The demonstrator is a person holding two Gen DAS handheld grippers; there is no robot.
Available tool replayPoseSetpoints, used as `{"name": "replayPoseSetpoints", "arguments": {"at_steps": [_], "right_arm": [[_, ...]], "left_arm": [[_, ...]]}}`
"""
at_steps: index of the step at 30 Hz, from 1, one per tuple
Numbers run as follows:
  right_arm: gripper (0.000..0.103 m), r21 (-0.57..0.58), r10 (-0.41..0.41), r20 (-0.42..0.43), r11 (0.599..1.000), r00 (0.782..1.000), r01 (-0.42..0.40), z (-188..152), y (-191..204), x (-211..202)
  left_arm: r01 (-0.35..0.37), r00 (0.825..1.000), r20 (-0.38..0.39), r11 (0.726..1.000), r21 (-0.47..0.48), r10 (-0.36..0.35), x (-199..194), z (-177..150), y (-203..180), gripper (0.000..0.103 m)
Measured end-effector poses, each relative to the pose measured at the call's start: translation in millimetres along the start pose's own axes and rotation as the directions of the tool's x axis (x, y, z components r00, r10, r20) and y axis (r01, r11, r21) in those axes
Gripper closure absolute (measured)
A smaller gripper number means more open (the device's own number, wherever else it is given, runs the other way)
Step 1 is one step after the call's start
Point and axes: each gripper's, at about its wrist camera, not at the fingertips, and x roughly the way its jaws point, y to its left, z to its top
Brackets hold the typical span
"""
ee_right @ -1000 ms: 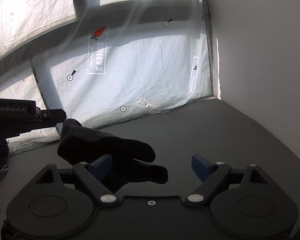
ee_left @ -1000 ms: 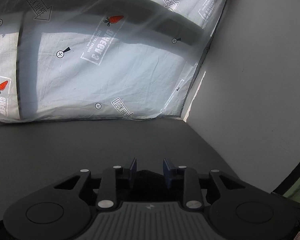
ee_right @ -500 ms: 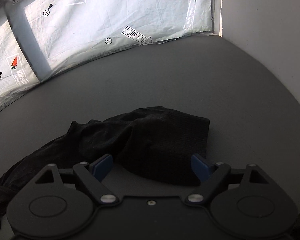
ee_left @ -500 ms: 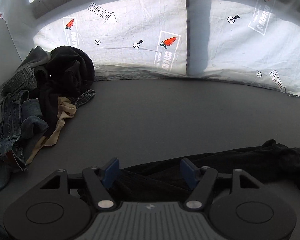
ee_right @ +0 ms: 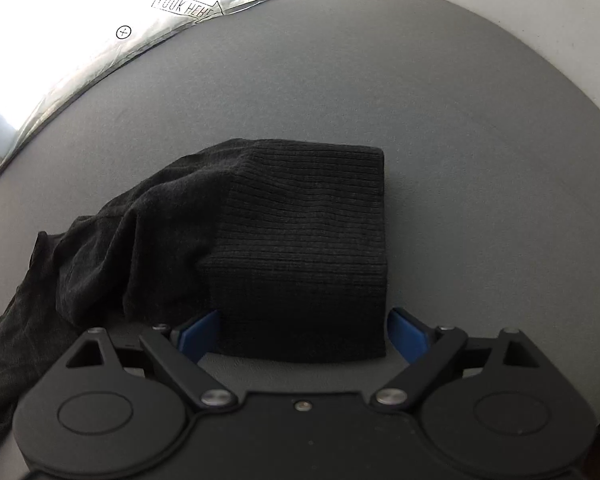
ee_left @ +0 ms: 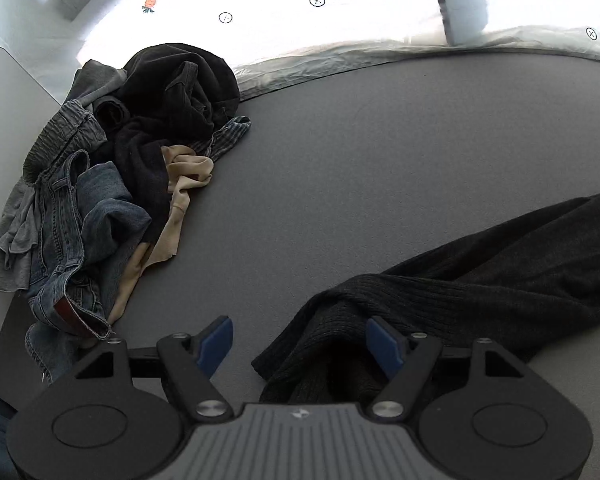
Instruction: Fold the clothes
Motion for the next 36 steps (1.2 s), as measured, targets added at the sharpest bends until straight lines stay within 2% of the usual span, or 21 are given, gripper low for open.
{"name": "replayPoseSetpoints", "arguments": {"at_steps": [4,7,8,9,10,11,12,13,15,18,21,24,26,29,31,33,36], "right_arm": [[0.014,-0.038,-0.021,0.012,0.999,1.000,0.021,-2,5,2],[0.028,-0.067,-0.028,0.014,0.997,0.999,0.029,2,8,2],[0.035,-0.068,-0.026,0.013,0.997,1.000,0.027,4,8,2],[0.042,-0.069,-0.024,0.012,0.997,1.000,0.024,6,7,1],[0.045,-0.070,-0.021,0.011,0.997,1.000,0.022,8,7,1],[0.052,-0.080,-0.016,0.014,0.997,1.000,0.017,10,8,-1],[0.061,-0.092,-0.011,0.017,0.996,1.000,0.013,12,9,-2],[0.065,-0.108,-0.006,0.025,0.994,1.000,0.009,13,9,-5],[0.075,-0.132,0.004,0.052,0.991,0.999,0.003,18,11,-8],[0.083,-0.145,0.032,0.132,0.989,0.991,-0.012,28,17,-22],[0.085,-0.153,0.061,0.230,0.988,0.971,-0.026,48,26,-40],[0.087,-0.167,0.115,0.329,0.984,0.937,-0.062,77,41,-60],[0.087,-0.176,0.160,0.387,0.980,0.908,-0.098,93,51,-74],[0.088,-0.212,0.232,0.494,0.967,0.838,-0.142,113,66,-110],[0.088,-0.226,0.277,0.552,0.958,0.787,-0.179,122,74,-134],[0.088,-0.229,0.322,0.596,0.946,0.736,-0.229,127,76,-158],[0.088,-0.252,0.336,0.686,0.942,0.645,-0.222,127,79,-198]], "left_arm": [[0.019,1.000,-0.001,0.999,0.036,-0.019,12,2,-6,0.029],[0.041,0.999,-0.025,0.999,0.018,-0.041,18,2,-11,0.029],[0.046,0.998,-0.034,0.999,0.008,-0.046,19,2,-12,0.031],[0.050,0.998,-0.043,0.999,-0.002,-0.050,21,2,-13,0.038],[0.053,0.997,-0.051,0.999,-0.012,-0.053,22,2,-14,0.051],[0.048,0.997,-0.057,0.999,-0.025,-0.049,23,1,-15,0.059],[0.037,0.997,-0.066,0.998,-0.044,-0.039,24,1,-15,0.075],[0.028,0.997,-0.071,0.998,-0.063,-0.032,25,1,-16,0.081],[0.021,0.998,-0.061,0.995,-0.098,-0.027,25,3,-14,0.087],[-0.001,1.000,-0.021,0.991,-0.133,-0.002,23,17,-11,0.089],[-0.032,0.998,0.055,0.985,-0.171,0.042,21,46,-7,0.090],[-0.012,0.988,0.151,0.979,-0.202,0.044,14,84,-2,0.090],[0.008,0.971,0.236,0.974,-0.225,0.046,0,115,2,0.090],[0.053,0.934,0.353,0.959,-0.278,0.050,-27,153,16,0.090],[0.090,0.896,0.439,0.944,-0.318,0.062,-54,176,34,0.090],[0.103,0.858,0.505,0.933,-0.345,0.092,-80,188,50,0.090],[0.107,0.819,0.558,0.921,-0.374,0.131,-115,190,70,0.090]]}}
